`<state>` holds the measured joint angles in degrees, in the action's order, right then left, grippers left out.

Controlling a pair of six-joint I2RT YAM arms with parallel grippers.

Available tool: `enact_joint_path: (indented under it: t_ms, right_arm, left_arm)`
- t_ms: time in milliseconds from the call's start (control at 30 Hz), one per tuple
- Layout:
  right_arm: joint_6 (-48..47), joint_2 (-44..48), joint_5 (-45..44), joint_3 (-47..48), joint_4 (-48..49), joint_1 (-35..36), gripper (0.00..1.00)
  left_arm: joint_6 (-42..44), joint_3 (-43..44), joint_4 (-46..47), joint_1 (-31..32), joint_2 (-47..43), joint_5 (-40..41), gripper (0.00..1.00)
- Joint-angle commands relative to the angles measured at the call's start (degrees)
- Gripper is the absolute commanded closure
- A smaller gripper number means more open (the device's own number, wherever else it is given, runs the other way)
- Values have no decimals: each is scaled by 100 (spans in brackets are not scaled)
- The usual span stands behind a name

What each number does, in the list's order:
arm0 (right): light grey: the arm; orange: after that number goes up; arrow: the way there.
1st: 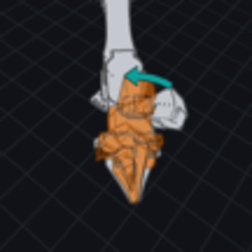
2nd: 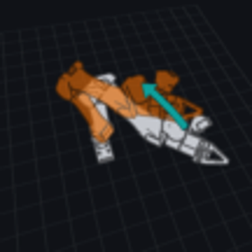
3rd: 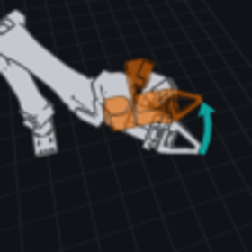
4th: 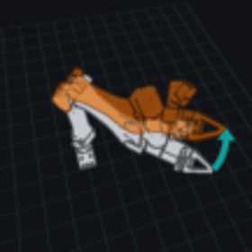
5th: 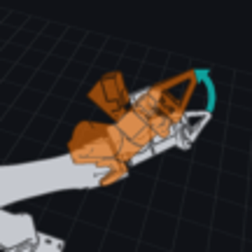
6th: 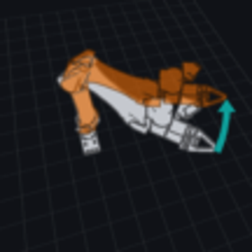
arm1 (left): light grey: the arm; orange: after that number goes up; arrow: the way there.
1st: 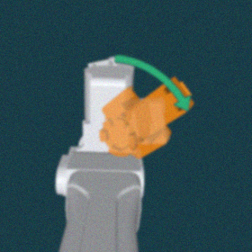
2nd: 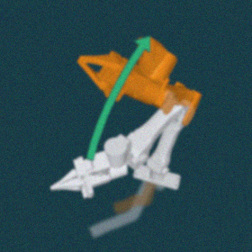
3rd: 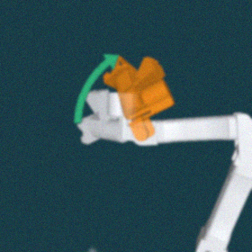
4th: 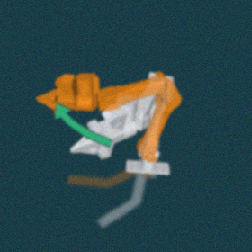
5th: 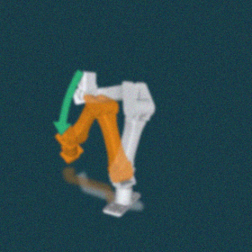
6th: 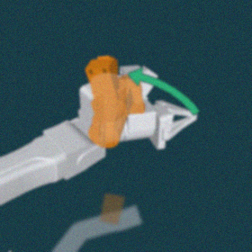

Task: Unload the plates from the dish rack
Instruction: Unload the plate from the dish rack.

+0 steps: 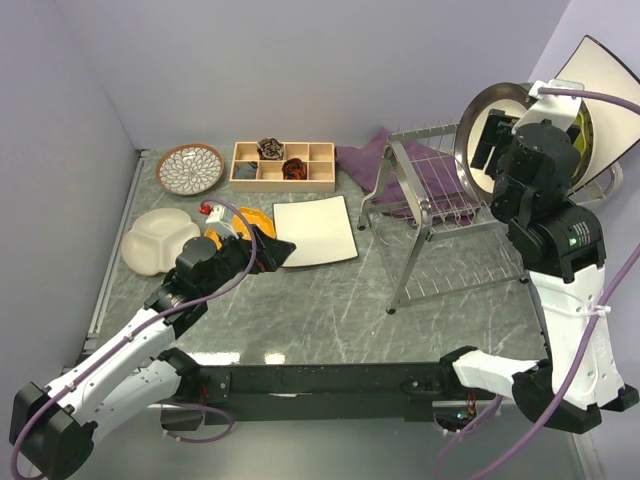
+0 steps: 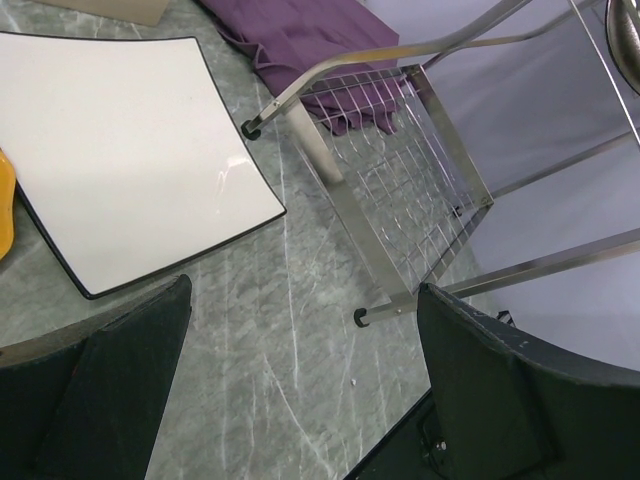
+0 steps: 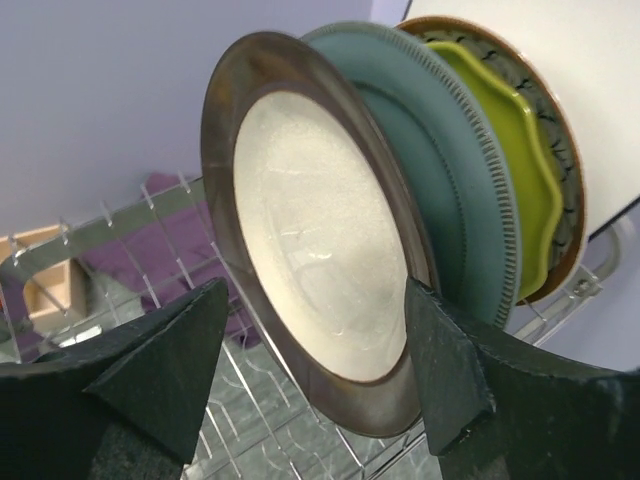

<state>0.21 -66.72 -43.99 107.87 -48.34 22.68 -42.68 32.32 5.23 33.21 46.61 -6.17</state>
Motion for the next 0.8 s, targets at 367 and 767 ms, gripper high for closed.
enact_joint_path:
  t_ms: [367, 767]
  right_arm:
    - [-30, 370, 1199, 206, -27, -519, 24]
    - [-328, 625, 664, -12, 281, -536, 27]
  left_arm:
    - [66, -41, 206, 54, -117, 81, 1]
    - [58, -50, 241, 54, -91, 37, 0]
